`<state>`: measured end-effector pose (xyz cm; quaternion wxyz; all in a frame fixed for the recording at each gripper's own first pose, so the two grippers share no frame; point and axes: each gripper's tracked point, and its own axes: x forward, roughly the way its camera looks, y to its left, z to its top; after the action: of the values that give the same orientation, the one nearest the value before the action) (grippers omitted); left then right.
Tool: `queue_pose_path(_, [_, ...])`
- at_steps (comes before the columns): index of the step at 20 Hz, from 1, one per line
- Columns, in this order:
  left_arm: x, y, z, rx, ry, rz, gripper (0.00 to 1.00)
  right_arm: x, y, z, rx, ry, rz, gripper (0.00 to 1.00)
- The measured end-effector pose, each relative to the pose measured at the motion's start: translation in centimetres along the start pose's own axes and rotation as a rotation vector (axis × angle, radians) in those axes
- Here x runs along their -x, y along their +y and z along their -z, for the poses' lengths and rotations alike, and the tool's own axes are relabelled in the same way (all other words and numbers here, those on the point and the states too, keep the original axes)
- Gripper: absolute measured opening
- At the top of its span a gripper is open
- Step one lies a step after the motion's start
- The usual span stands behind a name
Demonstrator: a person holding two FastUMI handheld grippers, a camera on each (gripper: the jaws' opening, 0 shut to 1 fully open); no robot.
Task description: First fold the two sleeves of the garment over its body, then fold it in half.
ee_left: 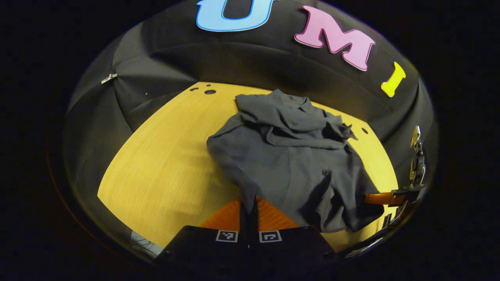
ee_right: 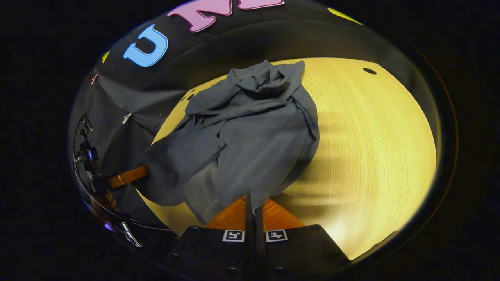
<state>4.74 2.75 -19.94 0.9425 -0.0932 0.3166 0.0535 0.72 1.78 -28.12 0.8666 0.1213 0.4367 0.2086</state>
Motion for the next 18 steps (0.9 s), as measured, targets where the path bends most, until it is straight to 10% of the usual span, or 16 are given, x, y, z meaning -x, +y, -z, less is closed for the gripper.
queue_pose_path(13, [-1.3,-1.5,-9.5,0.076,-0.113,0.052,0.02,0.5,-0.2,-9.4,-0.01,-0.166,-0.025,0.05])
queue_pose_path(18, [-1.4,-2.1,-8.7,0.066,-0.087,0.058,0.06,0.5,-1.5,-6.4,0.013,-0.071,0.023,0.05])
